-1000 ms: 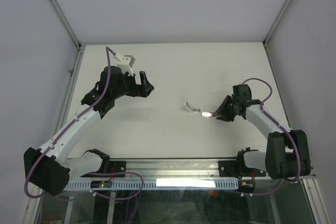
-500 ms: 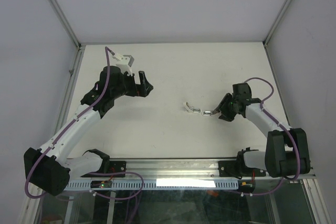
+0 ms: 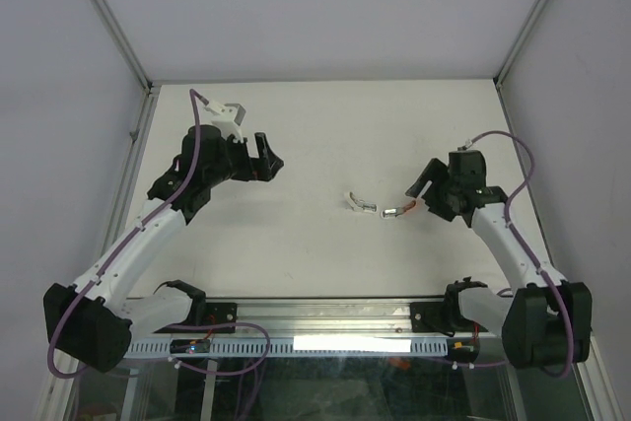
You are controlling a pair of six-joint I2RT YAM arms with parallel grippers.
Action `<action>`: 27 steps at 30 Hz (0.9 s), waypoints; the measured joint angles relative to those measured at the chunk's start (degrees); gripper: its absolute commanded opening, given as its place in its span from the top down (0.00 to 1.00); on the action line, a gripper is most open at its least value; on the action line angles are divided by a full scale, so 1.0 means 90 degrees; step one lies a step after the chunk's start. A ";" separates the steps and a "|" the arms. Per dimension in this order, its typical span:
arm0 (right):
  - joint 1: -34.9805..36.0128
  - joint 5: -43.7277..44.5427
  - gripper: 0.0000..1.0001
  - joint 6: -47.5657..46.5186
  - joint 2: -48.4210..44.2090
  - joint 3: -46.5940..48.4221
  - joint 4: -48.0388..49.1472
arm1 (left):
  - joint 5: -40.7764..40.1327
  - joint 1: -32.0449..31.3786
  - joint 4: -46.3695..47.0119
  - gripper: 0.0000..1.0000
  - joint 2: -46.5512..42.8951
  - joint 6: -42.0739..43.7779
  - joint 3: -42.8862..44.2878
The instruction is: Load the staples into the stapler
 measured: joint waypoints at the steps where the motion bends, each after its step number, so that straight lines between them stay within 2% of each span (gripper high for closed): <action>1: -0.0002 0.0092 0.24 -0.0117 -0.0199 0.0066 -0.0051 | 0.0005 0.0029 0.0007 0.01 -0.0005 -0.0015 0.0000; 6: -0.0010 0.0192 0.25 -0.0695 -0.1039 0.0350 -0.0083 | 0.0374 0.0583 0.0087 0.01 0.0131 -0.0265 0.0005; 12: 0.0041 -0.0406 0.25 -0.1098 -0.1290 0.0563 0.0398 | 0.0680 0.1336 0.0199 0.01 0.1158 -0.0704 0.0056; 14: 0.0146 -0.0559 0.25 -0.1144 -0.1239 0.0563 0.0561 | 0.0712 0.1421 0.0199 0.01 0.1950 -0.0840 0.0194; 17: 0.0367 -0.0804 0.25 -0.1256 -0.1192 0.0561 0.0833 | 0.0685 0.1423 0.0165 0.01 0.2448 -0.0901 0.0355; 27: 0.0398 -0.1112 0.25 -0.1375 -0.1761 0.0447 0.1222 | 0.0325 0.1426 0.0092 0.01 0.4532 -0.1042 0.1280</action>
